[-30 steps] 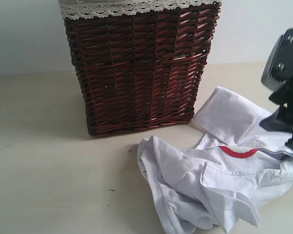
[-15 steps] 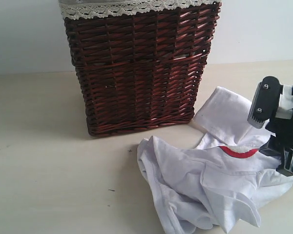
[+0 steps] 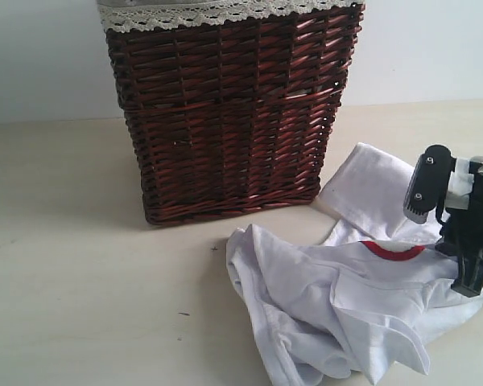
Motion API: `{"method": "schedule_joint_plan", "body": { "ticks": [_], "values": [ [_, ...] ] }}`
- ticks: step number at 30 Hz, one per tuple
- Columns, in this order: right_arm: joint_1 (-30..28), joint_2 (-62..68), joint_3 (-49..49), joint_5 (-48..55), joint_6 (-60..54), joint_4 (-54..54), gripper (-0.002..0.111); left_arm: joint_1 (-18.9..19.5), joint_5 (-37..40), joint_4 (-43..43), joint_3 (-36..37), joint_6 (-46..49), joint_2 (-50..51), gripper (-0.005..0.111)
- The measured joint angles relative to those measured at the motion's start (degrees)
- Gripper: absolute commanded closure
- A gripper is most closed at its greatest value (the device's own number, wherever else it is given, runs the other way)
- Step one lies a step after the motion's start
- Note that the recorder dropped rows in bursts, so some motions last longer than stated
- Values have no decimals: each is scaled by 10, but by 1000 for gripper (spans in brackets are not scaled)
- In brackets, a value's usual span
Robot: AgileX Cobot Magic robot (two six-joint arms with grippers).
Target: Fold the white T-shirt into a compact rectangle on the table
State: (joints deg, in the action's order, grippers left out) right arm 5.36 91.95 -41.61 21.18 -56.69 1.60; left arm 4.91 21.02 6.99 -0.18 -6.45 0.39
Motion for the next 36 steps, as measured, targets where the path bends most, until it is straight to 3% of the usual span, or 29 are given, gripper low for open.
{"method": "schedule_joint_plan", "body": {
  "ticks": [12,19,32,36],
  "values": [
    [0,-8,0,-22,60,-46,108,0,0,0,0,0,0,107],
    [-24,-89,0,-147,88,-48,108,0,0,0,0,0,0,107],
    [-264,-86,-13,-179,91,-48,107,0,0,0,0,0,0,107],
    [-327,-55,-13,-212,103,-47,91,0,0,0,0,0,0,107]
  ]
}}
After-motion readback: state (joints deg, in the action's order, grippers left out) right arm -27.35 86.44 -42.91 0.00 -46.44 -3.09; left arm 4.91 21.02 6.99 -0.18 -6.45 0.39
